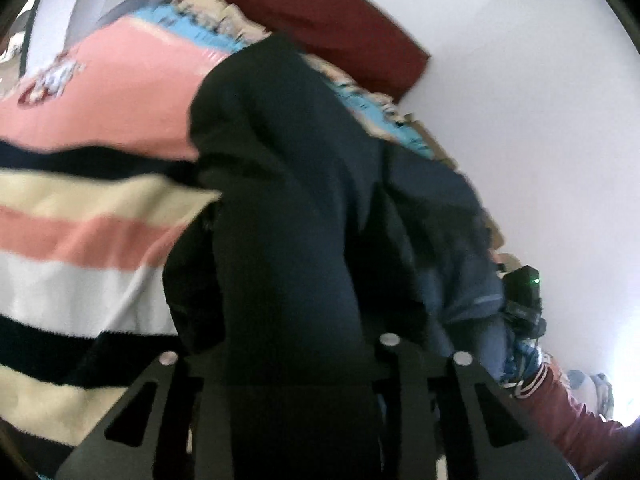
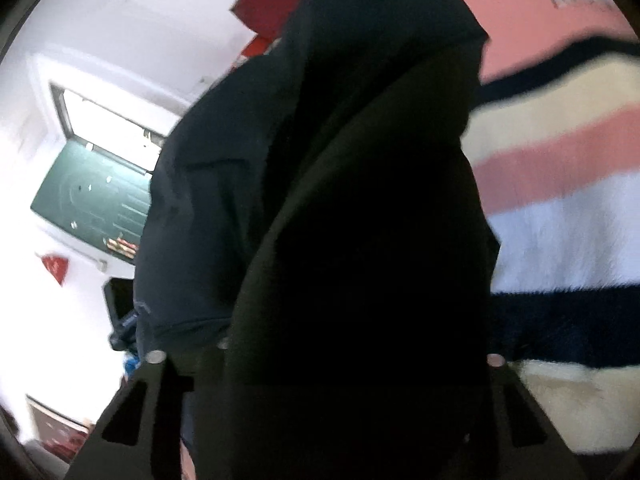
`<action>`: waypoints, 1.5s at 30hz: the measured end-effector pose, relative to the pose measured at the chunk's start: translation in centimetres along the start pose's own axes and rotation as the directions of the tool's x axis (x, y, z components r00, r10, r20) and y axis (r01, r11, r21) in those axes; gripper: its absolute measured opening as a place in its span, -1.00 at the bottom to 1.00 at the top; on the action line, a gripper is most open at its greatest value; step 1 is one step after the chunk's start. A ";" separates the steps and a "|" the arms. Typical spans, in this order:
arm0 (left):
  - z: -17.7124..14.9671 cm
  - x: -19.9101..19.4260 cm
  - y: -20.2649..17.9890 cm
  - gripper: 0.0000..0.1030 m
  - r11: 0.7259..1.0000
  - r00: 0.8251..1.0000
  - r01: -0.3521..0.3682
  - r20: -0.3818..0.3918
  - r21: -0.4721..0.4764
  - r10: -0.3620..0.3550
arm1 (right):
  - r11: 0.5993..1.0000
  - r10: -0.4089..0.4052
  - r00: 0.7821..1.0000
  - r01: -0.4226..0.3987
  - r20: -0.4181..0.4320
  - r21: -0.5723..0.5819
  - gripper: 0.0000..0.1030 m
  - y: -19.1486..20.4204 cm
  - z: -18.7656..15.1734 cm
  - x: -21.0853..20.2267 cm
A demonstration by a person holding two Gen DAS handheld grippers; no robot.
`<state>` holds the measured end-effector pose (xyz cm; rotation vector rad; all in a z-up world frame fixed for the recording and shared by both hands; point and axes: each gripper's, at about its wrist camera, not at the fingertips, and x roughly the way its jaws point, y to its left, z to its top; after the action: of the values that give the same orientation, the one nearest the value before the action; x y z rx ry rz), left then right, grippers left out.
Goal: Fold large clothes
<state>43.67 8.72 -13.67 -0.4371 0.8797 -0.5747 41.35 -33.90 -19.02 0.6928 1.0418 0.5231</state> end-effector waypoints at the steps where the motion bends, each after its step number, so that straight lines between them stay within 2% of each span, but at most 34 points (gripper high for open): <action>1: 0.1 -0.9 -0.8 -0.60 1.000 1.000 0.014 0.016 0.010 -0.014 | 1.000 -0.002 1.000 0.002 0.011 -0.011 -0.31 0.7 0.0 -0.4; 6: 1.1 -5.1 -4.2 -0.64 0.996 0.998 0.024 0.059 0.087 -0.030 | 0.995 0.025 0.998 -0.019 0.062 -0.096 -0.43 6.3 -1.0 -3.1; 8: 1.9 -6.0 -5.0 -0.64 0.996 0.997 0.025 0.069 0.084 -0.031 | 0.991 0.040 0.997 -0.031 0.066 -0.131 -0.44 8.5 -1.5 -4.0; 12: 0.8 -9.1 -5.6 -0.64 0.996 0.994 0.051 0.096 0.069 -0.057 | 0.989 0.083 0.994 -0.074 0.067 -0.127 -0.43 11.0 -2.6 -5.5; 16: -1.1 -10.0 -3.4 -0.64 0.999 0.997 0.034 0.063 0.037 -0.036 | 0.988 0.083 0.995 -0.076 0.052 -0.133 -0.43 11.6 -3.6 -6.1; 19: -2.3 -7.3 -1.0 -0.60 0.998 0.998 -0.057 -0.013 0.001 0.057 | 0.998 0.012 1.000 -0.011 0.020 -0.064 -0.37 9.1 -3.9 -4.5; 20: -2.7 -6.7 0.2 -0.56 0.996 0.996 -0.088 -0.029 -0.019 0.087 | 0.998 -0.024 1.000 0.024 0.009 -0.051 -0.26 8.7 -3.3 -3.7; 21: -2.9 -6.7 1.1 -0.50 0.996 0.997 -0.077 -0.031 -0.051 0.075 | 0.996 -0.087 0.996 0.087 -0.009 -0.036 -0.09 7.4 -3.8 -2.7; 22: -3.6 -7.3 2.3 -0.41 0.995 0.998 -0.050 -0.033 -0.090 0.048 | 0.993 -0.117 0.993 0.117 -0.014 -0.008 0.01 6.3 -4.2 -2.4; 24: -3.4 -7.4 3.7 -0.29 0.992 0.999 -0.029 -0.040 -0.120 0.025 | 0.991 -0.112 0.994 0.112 -0.005 0.068 0.41 4.0 -4.9 -2.4; 25: -3.5 -7.9 4.3 -0.21 0.992 0.998 -0.024 -0.053 -0.122 0.018 | 0.990 -0.121 0.993 0.120 0.001 0.078 0.54 3.6 -5.1 -2.5; 26: -3.7 -8.5 4.7 -0.14 0.991 0.998 -0.025 -0.058 -0.130 0.017 | 0.985 -0.155 0.988 0.153 0.013 0.083 0.84 3.1 -5.4 -2.9; 27: -3.5 -9.0 5.4 -0.01 0.990 0.998 -0.038 -0.047 -0.136 0.032 | 0.976 -0.203 0.978 0.199 0.043 0.086 0.94 2.8 -5.6 -3.9; 29: -2.2 -10.3 7.3 0.02 0.984 0.999 -0.049 0.000 -0.172 0.050 | 0.976 -0.192 0.979 0.182 0.075 0.118 0.94 2.0 -5.4 -5.5; 31: -2.8 -12.8 7.7 0.02 0.976 0.996 -0.060 0.052 -0.210 0.072 | 0.967 -0.225 0.967 0.207 0.120 0.151 0.94 1.4 -5.8 -8.2; 34: -2.8 -14.9 7.2 0.02 0.965 0.981 -0.160 0.073 -0.206 0.178 | 0.956 -0.279 0.950 0.261 0.141 0.132 0.94 2.2 -6.0 -10.9; 37: -4.0 -16.4 4.5 0.02 0.951 0.957 -0.266 0.075 -0.157 0.280 | 0.949 -0.314 0.938 0.305 0.146 0.079 0.94 4.1 -7.3 -12.9; 40: -6.1 -17.0 1.3 0.02 0.933 0.931 -0.347 0.080 -0.100 0.355 | 0.941 -0.337 0.932 0.337 0.137 0.019 0.94 3.8 -9.5 -16.4; 45: -11.2 -17.8 -5.2 0.02 0.901 0.896 -0.433 0.096 -0.034 0.434 | 0.895 -0.419 0.900 0.432 0.121 -0.112 0.94 9.7 -14.7 -15.5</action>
<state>24.06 14.63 -6.58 -0.2638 0.8493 -0.1333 20.95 -34.02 -7.54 0.3451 1.0216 0.1738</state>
